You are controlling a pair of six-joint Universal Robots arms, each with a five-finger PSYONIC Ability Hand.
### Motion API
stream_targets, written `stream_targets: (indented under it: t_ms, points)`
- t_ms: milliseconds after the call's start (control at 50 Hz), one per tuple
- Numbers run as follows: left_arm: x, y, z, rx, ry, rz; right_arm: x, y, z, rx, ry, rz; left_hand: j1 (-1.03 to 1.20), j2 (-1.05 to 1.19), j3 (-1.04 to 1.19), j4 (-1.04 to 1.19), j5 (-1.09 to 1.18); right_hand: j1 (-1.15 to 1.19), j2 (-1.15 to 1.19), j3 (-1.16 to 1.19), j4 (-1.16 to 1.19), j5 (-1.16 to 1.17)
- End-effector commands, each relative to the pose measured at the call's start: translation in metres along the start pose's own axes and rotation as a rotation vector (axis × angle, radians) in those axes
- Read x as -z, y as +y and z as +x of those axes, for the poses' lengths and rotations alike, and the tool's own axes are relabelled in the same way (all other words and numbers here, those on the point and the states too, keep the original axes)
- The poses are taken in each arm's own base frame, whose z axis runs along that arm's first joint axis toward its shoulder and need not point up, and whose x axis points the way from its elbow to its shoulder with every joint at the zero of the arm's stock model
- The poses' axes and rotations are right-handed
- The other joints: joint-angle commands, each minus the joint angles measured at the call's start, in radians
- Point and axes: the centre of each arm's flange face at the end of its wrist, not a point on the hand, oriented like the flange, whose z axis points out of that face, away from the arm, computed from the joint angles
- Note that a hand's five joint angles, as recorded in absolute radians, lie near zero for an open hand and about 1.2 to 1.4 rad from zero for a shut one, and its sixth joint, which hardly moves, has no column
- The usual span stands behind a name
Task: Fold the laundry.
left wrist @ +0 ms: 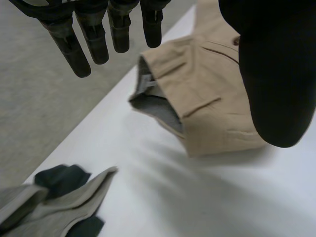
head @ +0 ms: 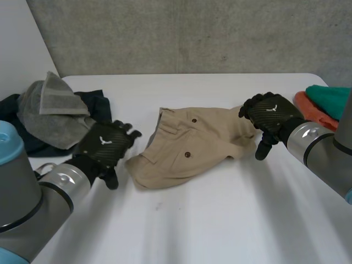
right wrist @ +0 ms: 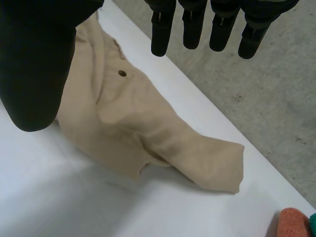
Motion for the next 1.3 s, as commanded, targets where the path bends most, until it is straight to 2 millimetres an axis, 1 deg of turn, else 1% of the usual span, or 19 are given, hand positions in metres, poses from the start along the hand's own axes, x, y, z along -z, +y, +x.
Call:
stream_targets:
  t_ms: [20,220,280,320,380,480,540,620,760,820,900,960,980,1000,1040,1080,1180,1240,1300]
  points:
    - [-0.026,0.024,0.019,-0.129,0.108,0.024,0.002,0.008,-0.006,0.021,-0.024,-0.031,0.1,0.092,0.088,0.092,0.076,-0.219,-0.032,-0.03,-0.031,-0.043]
    - [-0.072,0.054,0.028,-0.294,0.054,0.067,0.004,0.016,-0.01,0.026,-0.027,-0.024,0.534,0.526,0.522,0.526,0.51,-0.219,-0.032,-0.03,-0.031,-0.043]
    - [-0.082,0.055,0.029,-0.307,0.031,0.107,0.004,0.019,-0.011,0.023,-0.023,-0.032,1.119,1.112,1.108,1.112,1.096,-0.219,-0.032,-0.03,-0.031,-0.043]
    - [-0.087,0.052,0.026,-0.316,-0.003,0.139,0.004,0.021,-0.01,0.022,-0.021,-0.035,1.2,1.193,1.189,1.193,1.177,-0.219,-0.032,-0.03,-0.031,-0.043]
    - [-0.093,0.035,0.008,-0.313,-0.157,0.211,0.004,0.025,-0.01,0.018,-0.018,-0.04,1.2,1.193,1.189,1.193,1.177,-0.219,-0.032,-0.03,-0.031,-0.043]
    - [-0.087,-0.046,-0.056,-0.214,-0.538,0.496,0.003,0.029,-0.006,0.016,-0.003,-0.043,1.2,1.193,1.189,1.193,1.177,-0.219,-0.032,-0.03,-0.031,-0.043]
    - [-0.081,-0.09,-0.083,-0.156,-0.623,0.645,0.002,0.029,-0.004,0.015,0.002,-0.041,1.2,1.193,1.189,1.193,1.177,-0.219,-0.032,-0.03,-0.031,-0.043]
    - [-0.079,-0.127,-0.09,-0.066,-0.567,0.721,0.002,0.027,0.002,0.008,0.018,-0.037,1.2,1.193,1.189,1.193,1.177,-0.219,-0.032,-0.03,-0.031,-0.043]
    - [-0.079,-0.166,-0.037,0.121,-0.244,0.808,0.0,0.025,0.021,-0.045,0.079,-0.015,1.2,1.193,1.189,1.193,1.177,-0.219,-0.032,-0.03,-0.031,-0.043]
    - [-0.081,-0.172,0.014,0.191,-0.07,0.819,-0.001,0.025,0.032,-0.081,0.114,-0.005,1.2,1.193,1.189,1.193,1.177,-0.219,-0.032,-0.03,-0.031,-0.043]
    - [-0.087,-0.154,0.083,0.222,0.137,0.752,-0.001,0.029,0.043,-0.107,0.146,-0.01,1.2,1.193,1.189,1.193,1.177,-0.219,-0.032,-0.03,-0.031,-0.043]
    - [-0.083,-0.119,0.143,0.218,0.319,0.602,-0.002,0.031,0.051,-0.113,0.166,-0.013,1.2,1.193,1.189,1.193,1.177,-0.219,-0.032,-0.03,-0.031,-0.043]
    - [-0.08,-0.111,0.155,0.214,0.357,0.568,-0.002,0.032,0.052,-0.116,0.167,-0.018,1.032,1.025,1.021,1.025,1.009,-0.219,-0.032,-0.03,-0.031,-0.043]
    - [-0.076,-0.095,0.173,0.2,0.415,0.503,-0.002,0.033,0.055,-0.119,0.173,-0.019,0.568,0.561,0.557,0.561,0.545,-0.219,-0.032,-0.03,-0.031,-0.043]
    - [-0.075,-0.085,0.179,0.174,0.44,0.458,-0.002,0.035,0.057,-0.123,0.177,-0.024,0.21,0.203,0.198,0.203,0.187,-0.219,-0.032,-0.03,-0.031,-0.043]
    - [-0.074,-0.08,0.172,0.131,0.421,0.427,-0.002,0.036,0.061,-0.124,0.181,-0.023,-0.021,-0.029,-0.033,-0.029,-0.045,-0.219,-0.032,-0.03,-0.031,-0.043]
    - [-0.069,-0.1,0.118,0.095,0.253,0.454,-0.002,0.034,0.063,-0.117,0.163,-0.005,-0.021,-0.029,-0.033,-0.029,-0.045,-0.219,-0.032,-0.03,-0.031,-0.043]
    - [-0.046,-0.118,0.077,0.118,0.118,0.466,0.0,0.026,0.062,-0.099,0.137,0.02,-0.021,-0.029,-0.033,-0.029,-0.045,-0.219,-0.032,-0.03,-0.031,-0.043]
    - [-0.025,-0.11,0.053,0.132,0.02,0.406,0.008,0.014,0.055,-0.058,0.09,0.041,-0.021,-0.029,-0.033,-0.029,-0.045,-0.219,-0.032,-0.03,-0.031,-0.043]
